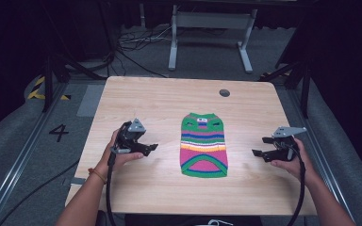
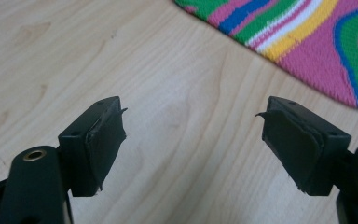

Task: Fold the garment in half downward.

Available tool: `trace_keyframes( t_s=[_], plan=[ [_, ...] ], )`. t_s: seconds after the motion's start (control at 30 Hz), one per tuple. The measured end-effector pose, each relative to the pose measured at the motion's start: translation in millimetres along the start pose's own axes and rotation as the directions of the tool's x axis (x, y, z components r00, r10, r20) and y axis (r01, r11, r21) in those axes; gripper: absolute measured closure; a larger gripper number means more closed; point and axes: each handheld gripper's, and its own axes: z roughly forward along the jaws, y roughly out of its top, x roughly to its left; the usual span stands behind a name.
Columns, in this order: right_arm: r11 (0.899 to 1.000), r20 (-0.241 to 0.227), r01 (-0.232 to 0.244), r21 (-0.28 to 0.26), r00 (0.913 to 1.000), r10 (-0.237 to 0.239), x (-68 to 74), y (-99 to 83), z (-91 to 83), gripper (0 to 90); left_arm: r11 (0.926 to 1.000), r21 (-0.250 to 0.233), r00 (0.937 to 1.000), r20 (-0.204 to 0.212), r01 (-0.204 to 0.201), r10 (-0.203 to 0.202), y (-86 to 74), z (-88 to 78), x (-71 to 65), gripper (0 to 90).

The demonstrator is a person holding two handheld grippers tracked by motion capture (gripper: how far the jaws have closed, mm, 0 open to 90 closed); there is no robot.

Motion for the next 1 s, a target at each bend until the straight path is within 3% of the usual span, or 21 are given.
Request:
trace_keyframes(
  t_s=[0.07, 0.1, 0.17, 0.37, 0.5, 0.67, 0.8, 0.87, 0.9, 1.0],
  plan=[
    [1.000, 0.002, 0.001, 0.003, 1.0000, -0.001, -0.3, 7.2, 1.1, 27.3, 0.9999, 0.005, 0.9998, -0.012, -0.014, 0.014, 4.7, 0.7, 1.2, 21.5],
    [1.000, -0.002, 0.017, 0.004, 0.9999, -0.017, -0.3, 23.2, 4.9, 28.2, 0.9998, -0.003, 0.9997, -0.013, -0.020, 0.020, 7.8, 1.0, 2.3, 23.3],
    [0.999, 0.001, 0.034, 0.002, 0.9994, -0.034, -0.4, 37.1, 9.4, 30.0, 0.9998, -0.012, 0.9998, -0.012, -0.018, 0.018, 17.0, 3.4, 7.7, 23.6],
    [0.998, 0.007, 0.057, -0.015, 0.9983, -0.057, -2.5, 66.0, 24.9, 32.0, 0.9990, -0.014, 0.9990, -0.015, -0.042, 0.042, 37.6, 14.2, 15.2, 25.2],
    [0.998, -0.005, 0.054, -0.015, 0.9985, -0.055, -4.8, 86.1, 46.3, 35.2, 0.9989, -0.019, 0.9990, -0.009, -0.044, 0.044, 58.4, 27.5, 23.0, 25.9],
    [0.998, -0.009, 0.064, 0.001, 0.9979, -0.064, -5.1, 100.9, 66.8, 38.6, 0.9991, -0.021, 0.9993, 0.010, -0.036, 0.036, 76.4, 46.1, 25.4, 26.4],
    [0.998, -0.011, 0.053, 0.021, 0.9985, -0.053, -7.9, 110.4, 82.6, 39.0, 0.9982, -0.012, 0.9982, 0.012, -0.059, 0.059, 86.0, 64.6, 21.4, 28.2],
    [0.998, -0.017, 0.054, 0.025, 0.9984, -0.054, -9.4, 114.2, 89.5, 39.6, 0.9975, -0.013, 0.9970, 0.034, -0.069, 0.069, 87.7, 72.4, 20.0, 31.4],
    [0.998, -0.019, 0.051, 0.026, 0.9986, -0.050, -10.5, 115.6, 92.1, 40.2, 0.9982, -0.007, 0.9961, 0.064, -0.060, 0.060, 88.5, 79.3, 20.5, 33.7],
    [0.999, -0.016, 0.037, 0.019, 0.9992, -0.036, -14.2, 119.9, 101.8, 42.3, 0.9992, 0.009, 0.9974, 0.061, -0.038, 0.038, 90.6, 93.6, 22.1, 33.3]
  ],
)
